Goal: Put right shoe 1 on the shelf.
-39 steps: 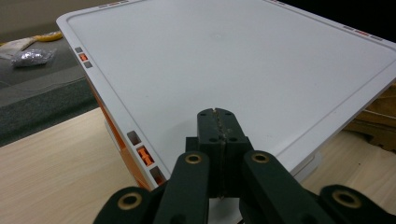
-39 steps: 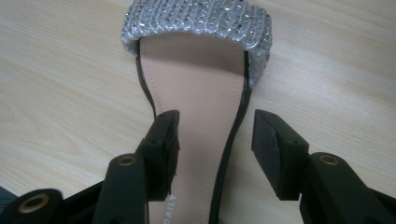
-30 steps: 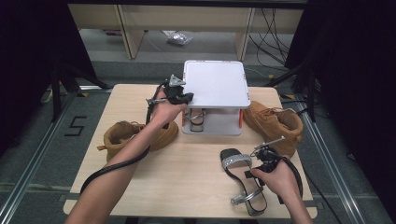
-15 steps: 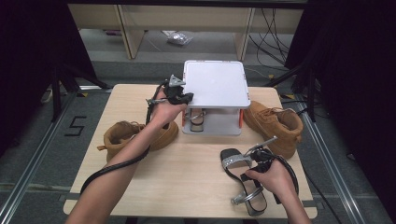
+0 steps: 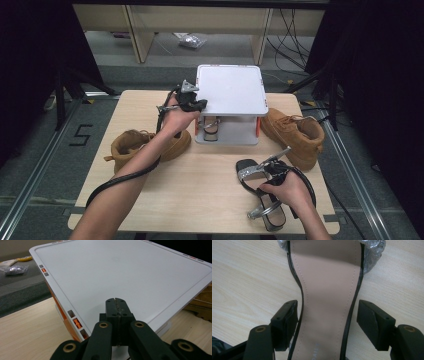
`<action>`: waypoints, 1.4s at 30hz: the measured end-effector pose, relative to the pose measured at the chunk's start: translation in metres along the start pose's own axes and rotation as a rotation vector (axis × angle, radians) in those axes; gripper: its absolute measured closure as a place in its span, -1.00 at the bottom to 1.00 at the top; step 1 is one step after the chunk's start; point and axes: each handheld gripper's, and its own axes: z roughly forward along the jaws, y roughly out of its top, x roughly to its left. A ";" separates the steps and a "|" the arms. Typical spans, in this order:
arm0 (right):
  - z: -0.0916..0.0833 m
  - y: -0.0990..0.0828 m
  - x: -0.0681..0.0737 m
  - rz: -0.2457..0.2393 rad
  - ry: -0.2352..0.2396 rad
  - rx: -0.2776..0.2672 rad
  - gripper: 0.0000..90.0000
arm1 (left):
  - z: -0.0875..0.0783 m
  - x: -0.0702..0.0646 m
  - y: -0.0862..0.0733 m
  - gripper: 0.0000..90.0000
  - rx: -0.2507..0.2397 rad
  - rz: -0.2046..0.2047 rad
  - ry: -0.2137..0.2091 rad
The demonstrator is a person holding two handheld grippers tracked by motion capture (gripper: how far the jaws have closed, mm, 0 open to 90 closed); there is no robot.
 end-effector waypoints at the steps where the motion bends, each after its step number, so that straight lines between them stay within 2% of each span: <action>1: 0.002 0.000 0.000 -0.010 0.005 -0.003 -0.24 | 0.000 0.000 0.000 1.00 0.001 0.002 0.000; 6: 0.005 0.001 0.003 -0.008 -0.001 0.003 -0.25 | 0.000 0.000 0.000 1.00 -0.001 0.002 -0.002; 7: 0.005 0.002 0.004 -0.007 -0.004 0.025 -0.25 | 0.000 0.000 0.000 1.00 -0.005 0.002 -0.005; 8: 0.005 0.002 0.005 0.000 -0.010 0.028 -0.25 | 0.000 0.000 0.000 1.00 0.000 0.003 -0.002; 9: 0.006 0.003 0.004 -0.017 -0.011 0.038 -0.25 | 0.000 0.000 0.000 1.00 0.000 0.002 0.000; 12: 0.008 0.003 0.005 -0.022 -0.018 0.047 -0.24 | 0.000 0.000 0.000 1.00 0.000 0.003 -0.001; 14: 0.010 0.004 0.006 -0.011 -0.025 0.056 -0.24 | 0.001 0.000 0.000 1.00 -0.005 0.002 -0.004; 16: 0.014 0.004 0.005 -0.039 -0.031 0.051 -0.25 | 0.001 0.000 0.000 1.00 -0.006 0.002 -0.003; 17: 0.013 0.005 0.007 -0.022 -0.039 0.070 -0.25 | 0.001 0.000 0.000 1.00 -0.006 0.001 -0.003; 18: 0.013 0.004 0.008 -0.018 -0.031 0.058 -0.25 | 0.001 0.000 0.000 1.00 -0.006 0.002 -0.003; 20: 0.012 0.006 0.008 -0.030 -0.025 0.088 -0.25 | 0.001 0.000 0.000 1.00 -0.004 0.002 -0.003; 21: 0.013 0.006 0.010 -0.026 -0.038 0.072 -0.25 | 0.001 0.000 0.000 1.00 -0.004 0.003 -0.003; 24: 0.014 0.008 0.011 -0.024 -0.041 0.104 -0.27 | 0.001 0.000 0.000 1.00 -0.006 0.002 -0.003; 25: 0.015 0.009 0.010 -0.048 -0.050 0.091 -0.28 | 0.001 0.000 0.000 1.00 -0.005 0.002 -0.004; 26: 0.016 0.009 0.011 -0.034 -0.052 0.101 -0.28 | 0.001 0.000 0.000 1.00 -0.005 0.002 -0.004; 29: 0.017 0.009 0.013 -0.043 -0.067 0.098 -0.28 | 0.001 0.000 0.000 1.00 -0.005 0.002 -0.004; 30: 0.017 0.010 0.012 -0.047 -0.059 0.117 -0.28 | 0.001 0.000 0.000 1.00 -0.003 0.004 -0.003; 32: 0.019 0.010 0.014 -0.029 -0.070 0.107 -0.28 | 0.001 0.000 0.001 1.00 -0.001 0.004 -0.004; 33: 0.018 0.011 0.014 -0.041 -0.070 0.129 -0.28 | 0.001 0.000 0.001 1.00 -0.002 0.004 -0.003; 34: 0.020 0.010 0.015 -0.035 -0.081 0.113 -0.28 | 0.001 0.000 0.000 1.00 -0.003 0.004 -0.002; 36: 0.020 0.012 0.015 -0.044 -0.070 0.136 -0.26 | 0.001 0.000 0.000 1.00 -0.003 0.003 -0.002; 37: 0.022 0.012 0.015 -0.036 -0.077 0.125 -0.26 | 0.001 0.000 0.000 1.00 -0.002 0.004 -0.003; 39: 0.024 0.013 0.015 -0.036 -0.080 0.147 -0.25 | 0.001 0.000 0.000 1.00 -0.002 0.005 -0.003; 40: 0.023 0.013 0.014 -0.034 -0.068 0.145 -0.24 | 0.001 0.000 0.000 1.00 -0.003 0.003 -0.004; 42: 0.024 0.013 0.015 -0.014 -0.081 0.133 -0.23 | 0.001 0.000 0.000 1.00 -0.003 0.004 -0.004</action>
